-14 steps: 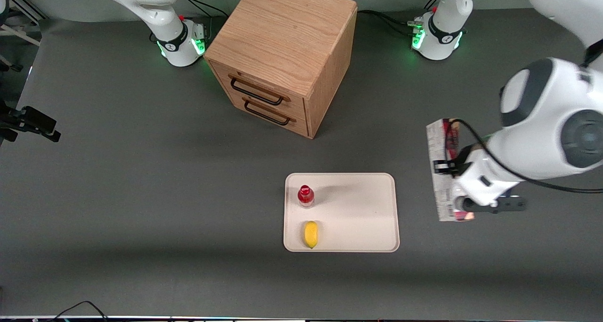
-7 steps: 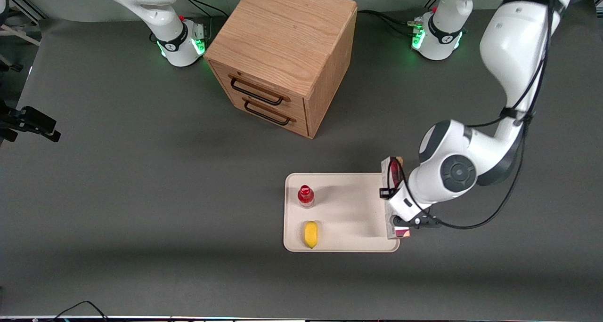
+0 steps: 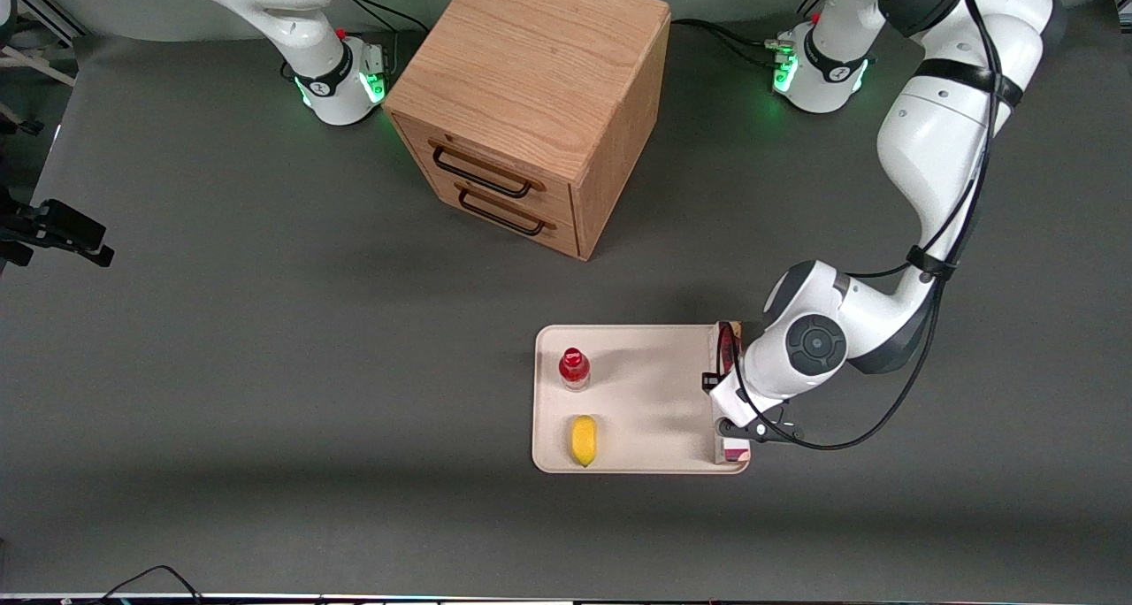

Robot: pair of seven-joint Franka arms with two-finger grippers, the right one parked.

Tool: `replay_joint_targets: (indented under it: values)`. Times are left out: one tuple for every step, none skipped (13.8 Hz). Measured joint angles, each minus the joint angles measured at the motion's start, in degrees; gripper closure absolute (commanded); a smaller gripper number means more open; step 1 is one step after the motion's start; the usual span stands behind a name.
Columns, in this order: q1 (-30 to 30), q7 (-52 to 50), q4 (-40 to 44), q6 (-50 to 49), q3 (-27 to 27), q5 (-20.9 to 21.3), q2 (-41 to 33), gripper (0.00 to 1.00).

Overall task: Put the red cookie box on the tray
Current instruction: 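Carry the box over the cream tray and lower it onto the tray, then open the left gripper and raise it away from the tray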

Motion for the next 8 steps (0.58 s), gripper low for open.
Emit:
replay_joint_targets:
  values:
    - [0.06, 0.0, 0.35, -0.4, -0.06, 0.03, -0.17, 0.0]
    - [0.2, 0.0, 0.83, -1.73, -0.18, 0.03, -0.56, 0.0]
    - [0.41, -0.01, 1.67, -4.94, -0.34, -0.01, -1.46, 0.0]
    - [0.74, -0.06, 2.89, -9.47, -0.54, -0.8, -3.04, 0.0]
    - [1.23, -0.06, 4.28, -14.07, -0.69, -2.89, -5.26, 0.0]
    - [1.99, 0.35, 5.63, -18.65, -0.7, -5.56, -8.13, 0.0]
    - [2.95, 1.78, 6.6, -23.38, -0.68, -7.72, -11.14, 0.0]
    - [4.04, 4.29, 7.23, -29.09, -0.51, -9.22, -14.61, 0.0]
